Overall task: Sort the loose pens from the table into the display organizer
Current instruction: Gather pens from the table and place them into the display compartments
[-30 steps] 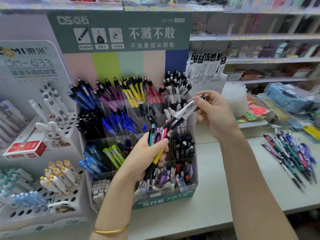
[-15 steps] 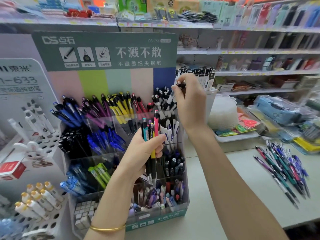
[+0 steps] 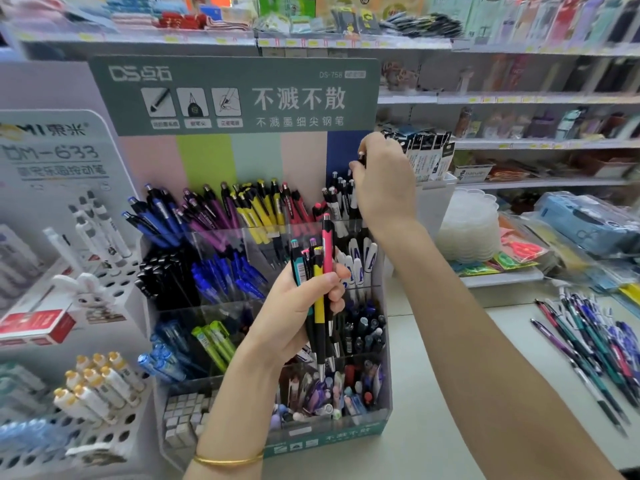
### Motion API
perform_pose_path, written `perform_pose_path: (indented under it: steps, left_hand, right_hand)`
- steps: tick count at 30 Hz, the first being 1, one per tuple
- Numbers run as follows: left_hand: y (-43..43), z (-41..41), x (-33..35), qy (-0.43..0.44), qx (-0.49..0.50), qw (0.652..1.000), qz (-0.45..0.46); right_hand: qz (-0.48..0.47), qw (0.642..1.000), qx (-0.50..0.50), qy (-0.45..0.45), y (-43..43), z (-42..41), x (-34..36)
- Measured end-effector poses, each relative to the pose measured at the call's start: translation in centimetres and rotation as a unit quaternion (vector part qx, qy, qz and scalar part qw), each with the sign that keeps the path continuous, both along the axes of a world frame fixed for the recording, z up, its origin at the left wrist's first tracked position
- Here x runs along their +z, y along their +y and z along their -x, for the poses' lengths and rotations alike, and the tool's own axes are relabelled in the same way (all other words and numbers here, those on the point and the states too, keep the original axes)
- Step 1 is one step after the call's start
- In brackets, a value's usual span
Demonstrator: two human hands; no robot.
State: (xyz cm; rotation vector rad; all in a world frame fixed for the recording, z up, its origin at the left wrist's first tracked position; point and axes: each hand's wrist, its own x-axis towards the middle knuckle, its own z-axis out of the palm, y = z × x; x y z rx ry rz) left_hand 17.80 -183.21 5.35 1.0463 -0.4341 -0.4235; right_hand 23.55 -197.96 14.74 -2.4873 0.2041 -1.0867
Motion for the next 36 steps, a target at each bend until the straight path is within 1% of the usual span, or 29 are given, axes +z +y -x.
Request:
perform_pose_path:
  steps: [2, 4, 6, 10, 14, 17, 18, 21, 23, 25, 26, 28, 29, 30, 31, 33, 34, 36]
  left_hand:
    - [0.1, 0.1, 0.0, 0.004, 0.007, 1.0, 0.007]
    - [0.3, 0.2, 0.1, 0.008, 0.01, 1.0, 0.015]
    - [0.4, 0.3, 0.3, 0.009, 0.017, 1.0, 0.013]
    - [0.5, 0.4, 0.7, 0.024, 0.024, 0.999, 0.02]
    - [0.6, 0.6, 1.2, 0.033, 0.035, 0.999, 0.016]
    - [0.9, 0.7, 1.5, 0.034, 0.038, 0.999, 0.014]
    - [1.0, 0.7, 1.5, 0.029, 0.036, 0.999, 0.014]
    - [1.3, 0.8, 1.5, 0.022, 0.026, 0.999, 0.019]
    - [1.4, 1.0, 1.2, 0.038, 0.016, 0.999, 0.027]
    - [1.6, 1.1, 0.9, 0.062, -0.001, 0.997, 0.044]
    - [1.8, 1.1, 0.6, 0.068, -0.009, 0.996, 0.051]
    - [2.1, 1.3, 0.4, 0.057, -0.015, 0.997, 0.054]
    - [2.2, 1.5, 0.2, 0.048, -0.009, 0.998, 0.049]
    - [2.3, 1.6, 0.1, 0.039, -0.001, 0.998, 0.04]
    - [2.5, 1.6, -0.1, 0.03, 0.006, 0.999, 0.029]
    - [2.8, 1.9, -0.4, 0.017, 0.003, 1.0, 0.011]
    - [3.0, 2.2, -0.6, 0.017, -0.005, 1.0, 0.008]
    - [3.4, 2.7, -0.8, 0.041, -0.025, 0.999, 0.011]
  right_hand:
    - [0.008, 1.0, 0.014, -0.002, -0.1, 0.3, -0.1]
    - [0.036, 0.999, 0.035, 0.002, 0.0, 0.5, -0.4]
    - [0.055, 0.998, 0.035, 0.004, 0.2, 0.4, -0.8]
    - [0.008, 1.0, -0.003, 0.001, 0.3, -0.6, -1.1]
    - [0.079, 0.996, 0.041, 0.021, 0.7, -0.6, -3.5]
    - [0.047, 0.999, 0.008, 0.013, -0.2, -0.7, -4.3]
    - [0.051, 0.999, 0.003, 0.015, -0.2, -0.6, -4.5]
    - [0.111, 0.993, 0.028, 0.024, 0.5, -0.2, -5.2]
    - [0.121, 0.992, 0.017, 0.034, 0.5, 0.3, -5.1]
    - [0.094, 0.995, 0.003, 0.029, 0.1, 1.1, -4.7]
    - [0.067, 0.998, 0.006, 0.01, 0.2, 1.9, -4.4]
    - [-0.021, 0.998, 0.052, -0.038, 0.9, 4.3, -3.9]
    - [-0.082, 0.991, 0.101, -0.036, 1.5, 5.7, -3.7]
    - [-0.146, 0.977, 0.158, -0.006, 2.1, 7.0, -3.7]
    - [-0.201, 0.955, 0.212, 0.051, 2.6, 8.1, -3.7]
    - [-0.247, 0.914, 0.276, 0.167, 3.5, 9.6, -3.8]
    - [-0.266, 0.897, 0.298, 0.192, 3.7, 9.9, -4.1]
    - [-0.313, 0.873, 0.31, 0.209, 3.8, 10.2, -4.5]
